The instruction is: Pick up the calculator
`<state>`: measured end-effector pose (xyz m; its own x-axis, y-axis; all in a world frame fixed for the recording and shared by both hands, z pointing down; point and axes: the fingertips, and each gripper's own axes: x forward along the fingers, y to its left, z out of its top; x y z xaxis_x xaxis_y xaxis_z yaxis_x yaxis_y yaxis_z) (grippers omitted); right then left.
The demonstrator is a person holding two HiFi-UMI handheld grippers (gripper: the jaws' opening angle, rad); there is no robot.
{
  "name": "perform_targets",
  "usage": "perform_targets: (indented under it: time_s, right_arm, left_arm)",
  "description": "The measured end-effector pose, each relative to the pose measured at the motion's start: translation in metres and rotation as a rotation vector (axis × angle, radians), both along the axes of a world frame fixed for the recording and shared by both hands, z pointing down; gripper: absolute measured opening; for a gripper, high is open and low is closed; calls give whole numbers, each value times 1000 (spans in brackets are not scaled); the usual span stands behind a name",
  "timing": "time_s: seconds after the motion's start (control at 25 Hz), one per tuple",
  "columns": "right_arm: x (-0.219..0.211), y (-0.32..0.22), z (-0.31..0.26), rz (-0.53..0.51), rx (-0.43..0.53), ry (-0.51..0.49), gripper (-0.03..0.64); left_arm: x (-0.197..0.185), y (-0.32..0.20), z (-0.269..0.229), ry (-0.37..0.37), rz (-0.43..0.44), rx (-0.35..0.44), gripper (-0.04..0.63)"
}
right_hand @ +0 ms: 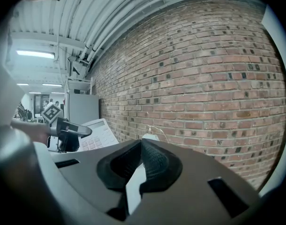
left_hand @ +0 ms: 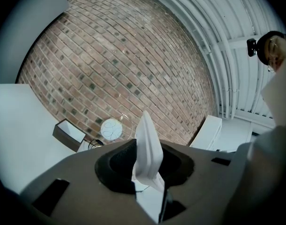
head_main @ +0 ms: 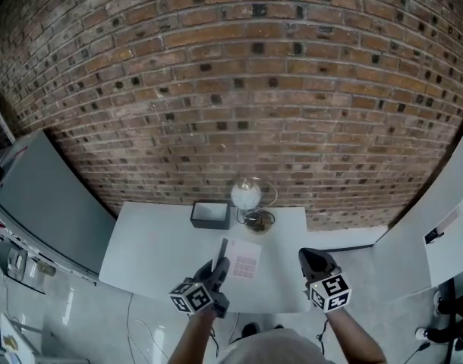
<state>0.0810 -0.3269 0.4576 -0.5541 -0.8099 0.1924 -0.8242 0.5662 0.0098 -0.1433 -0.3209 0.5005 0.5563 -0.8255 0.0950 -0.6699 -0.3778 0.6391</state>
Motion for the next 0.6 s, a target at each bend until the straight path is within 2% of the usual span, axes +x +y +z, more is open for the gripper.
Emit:
perform_targets:
  time_s: [0.6]
  right_arm:
    - [-1,0,4,-2,-4,-10,11]
  left_arm:
    - [1,4,2,11,-2,-4,114]
